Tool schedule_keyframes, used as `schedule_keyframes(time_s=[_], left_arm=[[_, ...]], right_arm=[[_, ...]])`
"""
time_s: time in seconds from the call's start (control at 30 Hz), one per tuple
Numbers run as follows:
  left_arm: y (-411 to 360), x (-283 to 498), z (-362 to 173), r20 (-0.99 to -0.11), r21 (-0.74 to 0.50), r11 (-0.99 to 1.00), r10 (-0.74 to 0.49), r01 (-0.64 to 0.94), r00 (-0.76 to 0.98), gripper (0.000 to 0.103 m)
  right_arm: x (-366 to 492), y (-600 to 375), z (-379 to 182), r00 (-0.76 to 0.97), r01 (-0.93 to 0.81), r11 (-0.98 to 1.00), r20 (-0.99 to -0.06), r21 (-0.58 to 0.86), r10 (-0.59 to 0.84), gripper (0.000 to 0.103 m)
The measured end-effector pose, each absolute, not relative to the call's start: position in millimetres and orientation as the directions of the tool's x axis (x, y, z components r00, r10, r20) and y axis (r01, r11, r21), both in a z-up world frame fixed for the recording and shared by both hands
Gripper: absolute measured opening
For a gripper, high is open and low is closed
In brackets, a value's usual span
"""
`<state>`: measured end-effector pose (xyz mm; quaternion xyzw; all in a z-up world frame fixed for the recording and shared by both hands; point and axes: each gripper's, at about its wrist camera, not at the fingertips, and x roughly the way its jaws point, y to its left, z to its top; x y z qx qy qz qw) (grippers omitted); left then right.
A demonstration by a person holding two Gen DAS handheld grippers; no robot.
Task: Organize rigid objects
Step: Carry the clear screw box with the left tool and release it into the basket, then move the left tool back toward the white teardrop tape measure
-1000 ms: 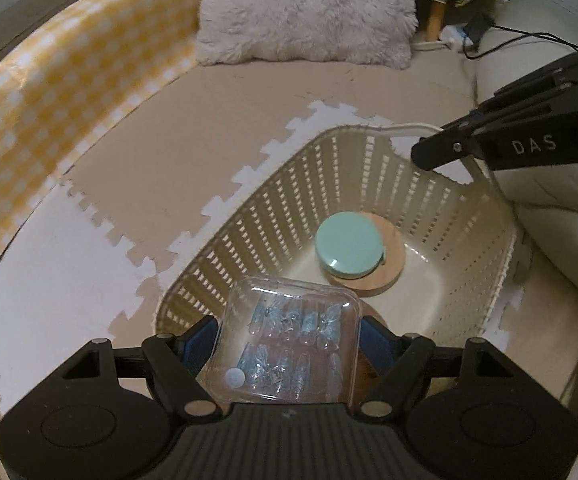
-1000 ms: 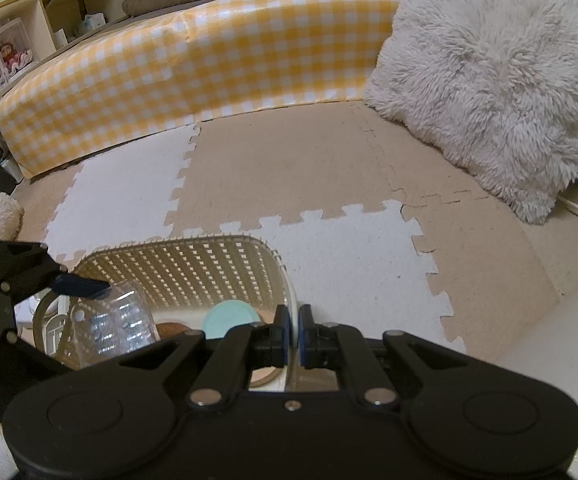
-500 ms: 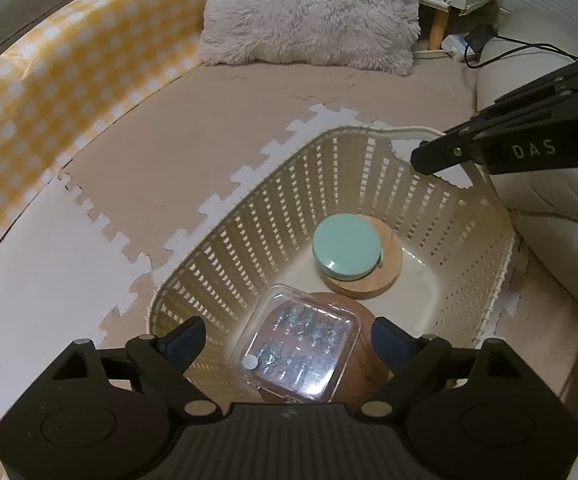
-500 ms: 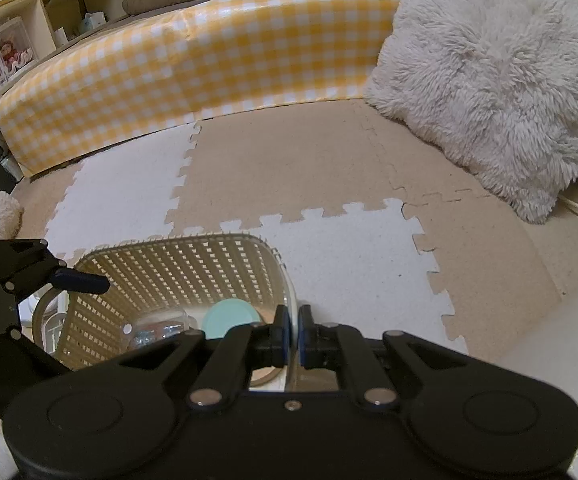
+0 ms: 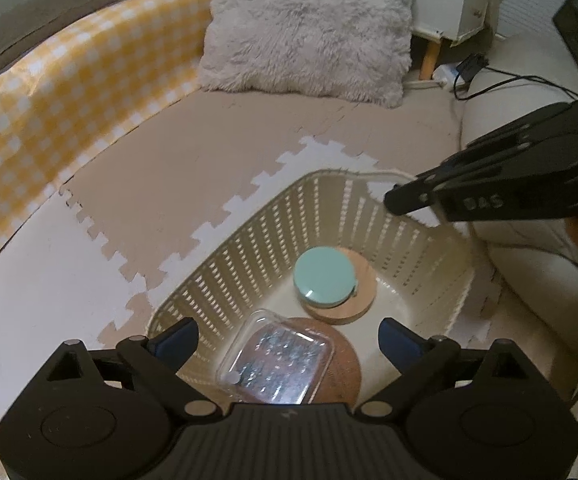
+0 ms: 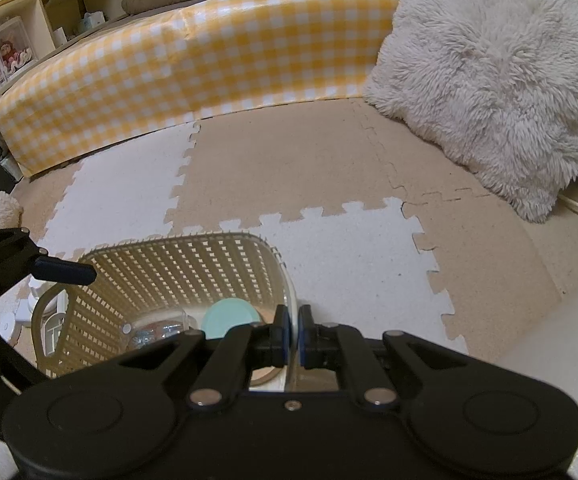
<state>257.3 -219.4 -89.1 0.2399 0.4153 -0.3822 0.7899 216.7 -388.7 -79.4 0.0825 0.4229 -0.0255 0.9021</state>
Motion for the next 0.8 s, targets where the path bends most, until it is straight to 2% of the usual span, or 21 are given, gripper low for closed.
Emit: schedule_keyframes(time_s=[0.4, 0.8], left_arm=[[-194.7, 226.4, -69.1, -0.799, 0.021, 0.631, -0.455, 0.776, 0.392, 0.1], [-140.6, 194.9, -70.9, -0.7, -0.066, 0.778, -0.482, 0.625, 0.527, 0.103]], right_arm=[[216.8, -388.6, -79.4, 0.64, 0.116, 0.985, -0.768, 0.126, 0.023, 0.005], [216.6, -388.4, -79.5, 0.639, 0.115, 0.986, -0.769, 0.119, 0.018, 0.005]])
